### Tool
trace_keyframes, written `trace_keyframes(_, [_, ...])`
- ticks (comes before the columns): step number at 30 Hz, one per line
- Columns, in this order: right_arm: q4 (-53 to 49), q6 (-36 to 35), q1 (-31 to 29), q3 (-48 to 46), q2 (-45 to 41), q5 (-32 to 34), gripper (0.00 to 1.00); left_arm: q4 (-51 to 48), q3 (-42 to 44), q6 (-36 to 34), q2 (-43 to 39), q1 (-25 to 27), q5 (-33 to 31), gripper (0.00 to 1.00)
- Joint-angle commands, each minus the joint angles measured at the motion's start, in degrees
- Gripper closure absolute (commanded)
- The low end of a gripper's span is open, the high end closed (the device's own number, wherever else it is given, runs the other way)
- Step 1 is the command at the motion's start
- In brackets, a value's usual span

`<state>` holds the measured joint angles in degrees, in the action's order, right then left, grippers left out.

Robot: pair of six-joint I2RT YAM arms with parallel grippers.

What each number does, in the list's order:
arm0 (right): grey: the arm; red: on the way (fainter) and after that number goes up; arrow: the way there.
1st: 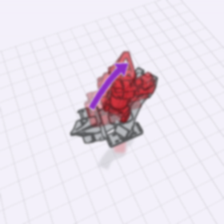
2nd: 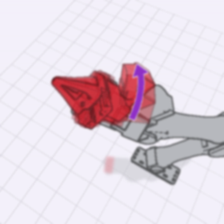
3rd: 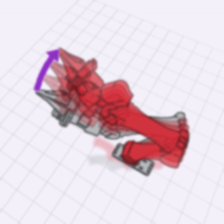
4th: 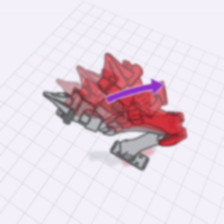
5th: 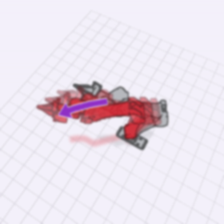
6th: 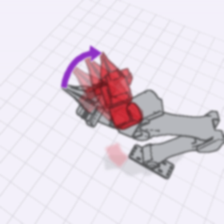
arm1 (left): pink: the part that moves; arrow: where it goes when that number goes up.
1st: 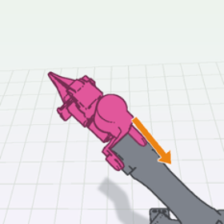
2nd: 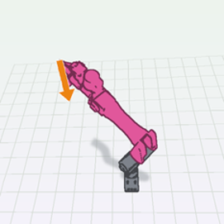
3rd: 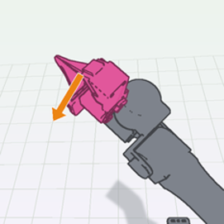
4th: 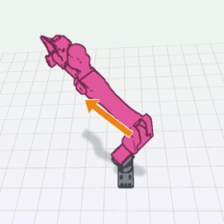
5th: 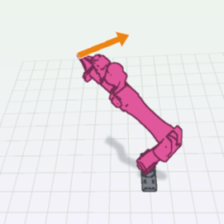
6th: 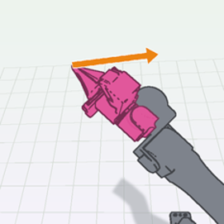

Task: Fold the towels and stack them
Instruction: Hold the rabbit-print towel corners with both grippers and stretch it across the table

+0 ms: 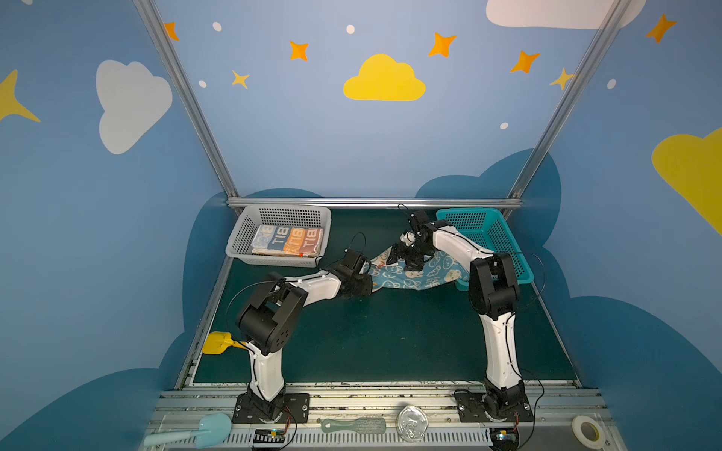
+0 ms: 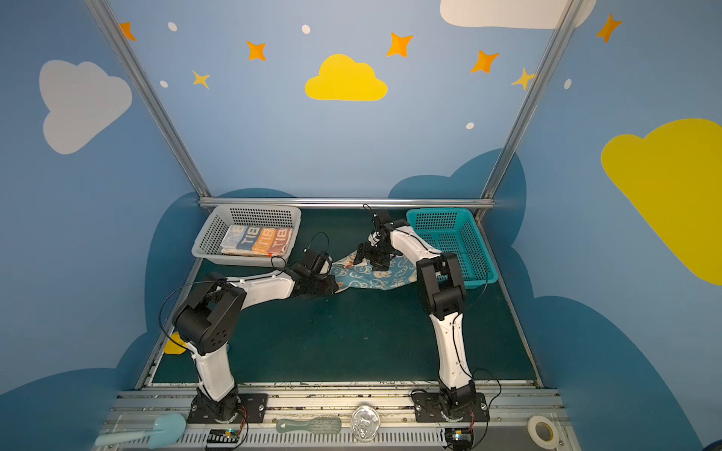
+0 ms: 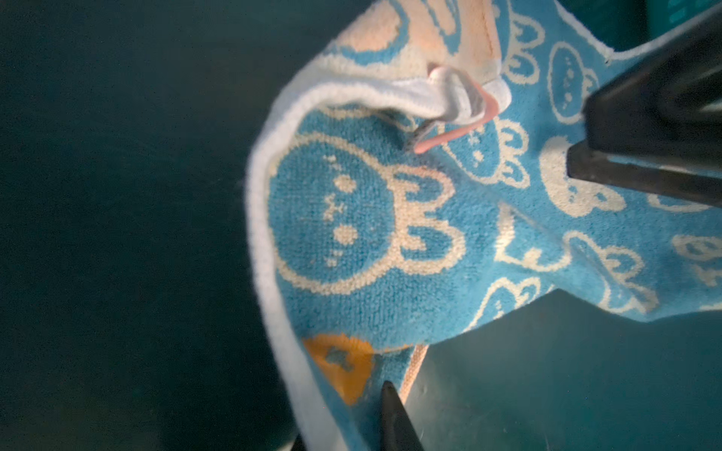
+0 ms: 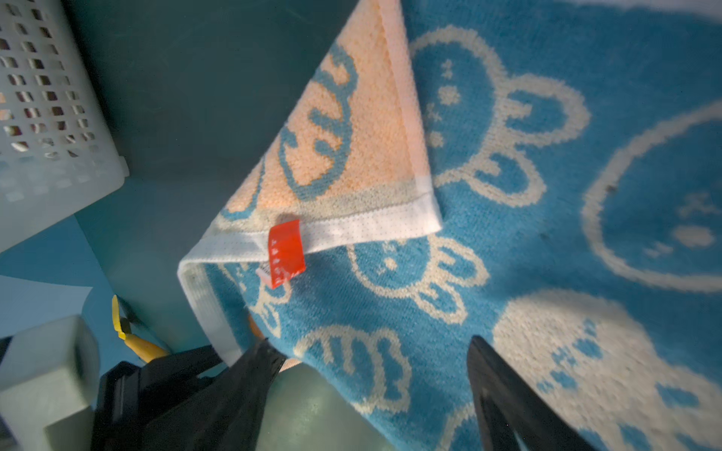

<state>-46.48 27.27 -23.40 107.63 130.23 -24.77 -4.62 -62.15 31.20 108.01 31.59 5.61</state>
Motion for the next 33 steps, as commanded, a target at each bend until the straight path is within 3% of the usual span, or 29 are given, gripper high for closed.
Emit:
trace_keyframes(1, [-1.2,0.4,0.6,3.1,2.6,-2.1,0.27,-0.5,0.8,-0.8,-1.7,-0.4,-0.7,0.81])
trace_keyframes(20, [1.3,2.0,1.2,8.8,9.6,-3.6,0.59,-0.2,0.8,-0.5,-0.4,-0.6,1.2,0.96])
trace_keyframes(27, [2.0,3.5,1.2,10.1,11.6,-3.2,0.77,-0.3,1.0,-0.8,-0.6,-0.6,1.7,0.97])
trace_keyframes(30, [1.2,4.0,1.1,11.7,12.8,-2.1,0.79,-0.2,1.4,-0.9,-0.9,-0.6,1.9,0.97])
trace_keyframes(33, [2.3,4.8,1.1,11.8,12.9,-2.1,0.74,0.0,1.8,-0.9,-1.3,-0.6,2.2,0.97])
